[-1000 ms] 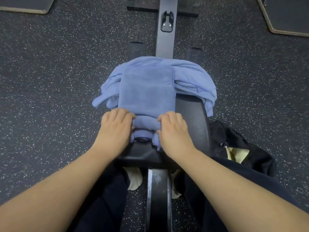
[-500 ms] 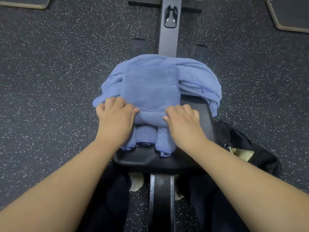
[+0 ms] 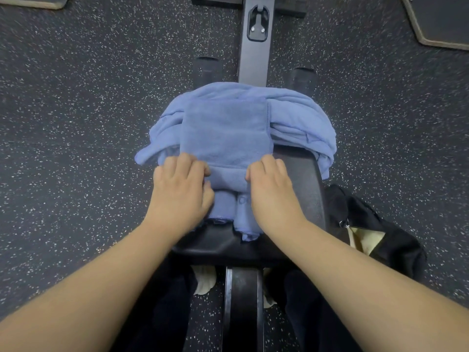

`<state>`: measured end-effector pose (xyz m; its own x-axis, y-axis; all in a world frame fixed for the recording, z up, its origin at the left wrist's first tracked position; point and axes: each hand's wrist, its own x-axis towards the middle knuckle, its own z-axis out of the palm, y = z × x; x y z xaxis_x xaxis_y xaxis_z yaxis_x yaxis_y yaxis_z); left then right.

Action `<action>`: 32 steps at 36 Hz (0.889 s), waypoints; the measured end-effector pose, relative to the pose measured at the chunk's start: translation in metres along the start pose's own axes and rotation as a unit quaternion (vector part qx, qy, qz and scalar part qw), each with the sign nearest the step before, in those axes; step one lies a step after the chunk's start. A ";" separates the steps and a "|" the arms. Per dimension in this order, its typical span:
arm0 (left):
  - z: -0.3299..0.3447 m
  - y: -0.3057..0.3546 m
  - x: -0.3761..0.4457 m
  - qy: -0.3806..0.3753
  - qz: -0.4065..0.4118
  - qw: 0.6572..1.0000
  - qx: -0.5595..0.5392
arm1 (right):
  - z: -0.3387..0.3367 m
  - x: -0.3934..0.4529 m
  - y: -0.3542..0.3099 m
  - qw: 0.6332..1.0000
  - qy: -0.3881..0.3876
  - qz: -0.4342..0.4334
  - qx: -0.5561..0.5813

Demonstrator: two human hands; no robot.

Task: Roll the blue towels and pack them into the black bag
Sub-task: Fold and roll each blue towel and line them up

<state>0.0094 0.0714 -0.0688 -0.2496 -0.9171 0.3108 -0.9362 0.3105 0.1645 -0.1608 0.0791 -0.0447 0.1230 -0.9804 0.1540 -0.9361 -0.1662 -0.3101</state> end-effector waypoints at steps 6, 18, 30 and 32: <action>0.001 -0.004 0.000 -0.029 -0.006 0.999 -0.017 | 0.014 -0.002 0.006 0.999 0.028 0.006 -0.025; 0.008 -0.015 0.012 -0.020 -0.005 0.999 -0.038 | 0.013 0.003 0.015 0.998 0.022 -0.022 -0.052; 0.009 -0.008 0.031 0.016 -0.061 0.993 -0.103 | 0.004 0.029 0.020 0.997 -0.067 0.022 -0.030; 0.009 -0.008 0.032 0.013 -0.053 0.995 -0.087 | 0.002 0.032 0.018 0.998 -0.058 0.035 -0.003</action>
<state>0.0070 0.0378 -0.0685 -0.1439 -0.9410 0.3063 -0.8992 0.2536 0.3565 -0.1735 0.0448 -0.0476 0.0943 -0.9953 0.0227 -0.9455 -0.0967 -0.3111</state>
